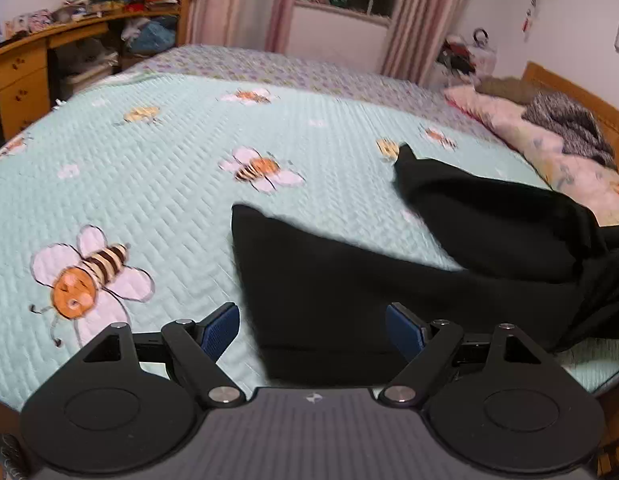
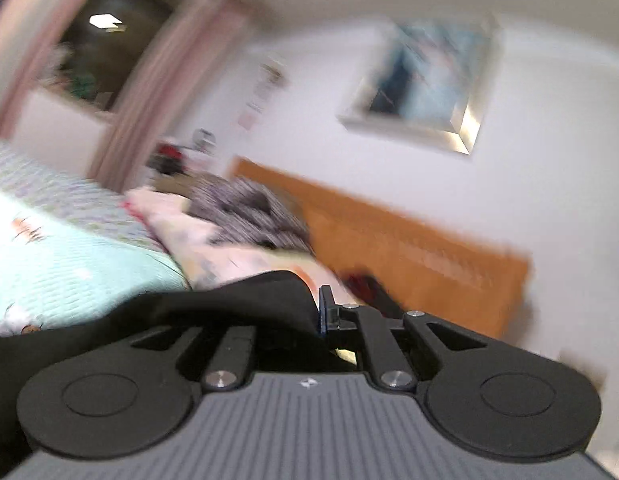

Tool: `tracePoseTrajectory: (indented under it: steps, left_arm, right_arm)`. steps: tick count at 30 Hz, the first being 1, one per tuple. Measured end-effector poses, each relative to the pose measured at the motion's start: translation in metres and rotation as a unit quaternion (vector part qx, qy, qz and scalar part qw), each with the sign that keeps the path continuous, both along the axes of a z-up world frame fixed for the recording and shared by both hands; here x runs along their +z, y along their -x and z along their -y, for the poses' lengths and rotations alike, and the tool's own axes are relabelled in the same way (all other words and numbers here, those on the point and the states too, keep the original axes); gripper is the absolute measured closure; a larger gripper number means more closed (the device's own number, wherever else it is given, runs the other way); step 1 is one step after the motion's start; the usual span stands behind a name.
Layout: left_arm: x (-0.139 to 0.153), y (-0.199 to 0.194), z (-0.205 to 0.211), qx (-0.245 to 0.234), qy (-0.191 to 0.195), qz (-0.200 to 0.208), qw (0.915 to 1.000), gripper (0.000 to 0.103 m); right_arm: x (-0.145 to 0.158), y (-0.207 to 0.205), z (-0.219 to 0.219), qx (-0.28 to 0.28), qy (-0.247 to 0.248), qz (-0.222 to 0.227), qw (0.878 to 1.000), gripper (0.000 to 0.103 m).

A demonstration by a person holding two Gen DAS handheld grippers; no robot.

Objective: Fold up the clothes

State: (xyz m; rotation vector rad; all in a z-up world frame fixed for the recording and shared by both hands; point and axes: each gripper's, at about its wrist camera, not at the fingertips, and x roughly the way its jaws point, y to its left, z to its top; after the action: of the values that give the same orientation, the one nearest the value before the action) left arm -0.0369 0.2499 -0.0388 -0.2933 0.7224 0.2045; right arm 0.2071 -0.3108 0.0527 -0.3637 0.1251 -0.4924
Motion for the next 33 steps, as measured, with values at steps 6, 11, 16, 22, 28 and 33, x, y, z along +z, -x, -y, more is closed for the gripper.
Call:
tracePoseTrajectory:
  steps: [6, 11, 16, 22, 28, 33]
  left_arm:
    - [-0.007, -0.007, 0.0, -0.001, 0.004, -0.004, 1.0, 0.021]
    - [-0.011, 0.001, -0.013, 0.012, 0.013, -0.001, 0.9998, 0.021]
    - [-0.01, 0.024, -0.041, 0.047, 0.031, 0.022, 0.9982, 0.021]
    - [-0.016, 0.048, -0.067, 0.082, 0.053, 0.028, 0.9948, 0.021]
    - [-0.032, 0.071, -0.087, 0.104, 0.067, 0.021, 0.9921, 0.02]
    - [-0.054, 0.068, -0.099, 0.108, 0.1, -0.001, 0.9891, 0.02]
  right_arm:
    - [-0.006, -0.003, 0.069, -0.004, -0.194, 0.004, 0.981, 0.094]
    - [0.033, -0.003, -0.017, 0.083, -0.138, 0.047, 0.986, 0.096]
    - [0.077, 0.019, -0.198, 0.224, 0.075, 0.133, 0.963, 0.096]
    - [0.095, 0.114, -0.401, 0.518, 0.148, 0.171, 0.825, 0.092]
    - [0.063, 0.135, -0.493, 0.743, 0.148, -0.087, 0.647, 0.088]
    - [0.013, 0.127, -0.46, 0.728, 0.107, -0.137, 0.663, 0.04]
